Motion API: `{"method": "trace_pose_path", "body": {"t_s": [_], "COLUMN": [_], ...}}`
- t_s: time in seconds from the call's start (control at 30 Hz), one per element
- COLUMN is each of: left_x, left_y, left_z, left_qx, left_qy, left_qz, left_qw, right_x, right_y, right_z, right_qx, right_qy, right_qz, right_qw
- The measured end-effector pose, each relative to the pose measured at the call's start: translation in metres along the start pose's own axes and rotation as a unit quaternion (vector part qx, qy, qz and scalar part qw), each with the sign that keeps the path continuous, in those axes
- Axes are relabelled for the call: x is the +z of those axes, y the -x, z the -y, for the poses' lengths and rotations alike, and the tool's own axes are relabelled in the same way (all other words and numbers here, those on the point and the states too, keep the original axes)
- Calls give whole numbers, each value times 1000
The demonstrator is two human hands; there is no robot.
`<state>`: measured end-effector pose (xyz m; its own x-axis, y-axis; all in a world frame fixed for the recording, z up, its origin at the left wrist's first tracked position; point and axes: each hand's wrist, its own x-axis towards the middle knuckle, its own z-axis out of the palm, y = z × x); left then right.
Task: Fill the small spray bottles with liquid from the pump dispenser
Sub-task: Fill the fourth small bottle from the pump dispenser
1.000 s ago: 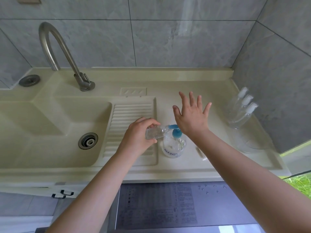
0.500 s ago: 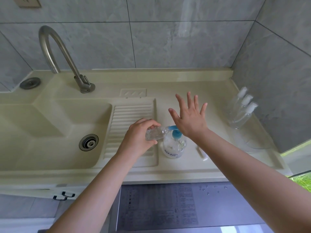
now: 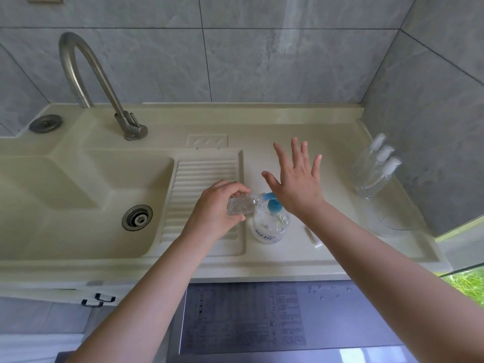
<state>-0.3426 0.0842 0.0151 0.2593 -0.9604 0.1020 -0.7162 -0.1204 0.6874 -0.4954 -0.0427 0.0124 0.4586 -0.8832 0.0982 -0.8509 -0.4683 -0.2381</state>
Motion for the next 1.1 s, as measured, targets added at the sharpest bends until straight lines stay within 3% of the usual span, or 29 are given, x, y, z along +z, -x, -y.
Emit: {"method": "trace_pose_path", "body": {"t_s": [0.13, 0.37, 0.67, 0.87, 1.1], "left_x": [1, 0, 2, 1, 2], "left_y": [0, 1, 2, 2, 2], "left_z": [-1, 0, -1, -3, -2], "left_qx": [8, 9, 9, 12, 8], "left_qy": [-9, -8, 3, -5, -3], "left_qz": [2, -8, -4, -8, -4], "left_qw": [1000, 1000, 1000, 1000, 1000], "right_x": [9, 0, 5, -6, 1], "right_y": [2, 2, 4, 2, 6], "right_z": [0, -2, -2, -8, -7], "right_qx": [13, 50, 5, 9, 15], "right_qy": [22, -68, 44, -12, 52], "right_qz": [23, 25, 23, 10, 44], "right_qw": [999, 996, 999, 1000, 998]}}
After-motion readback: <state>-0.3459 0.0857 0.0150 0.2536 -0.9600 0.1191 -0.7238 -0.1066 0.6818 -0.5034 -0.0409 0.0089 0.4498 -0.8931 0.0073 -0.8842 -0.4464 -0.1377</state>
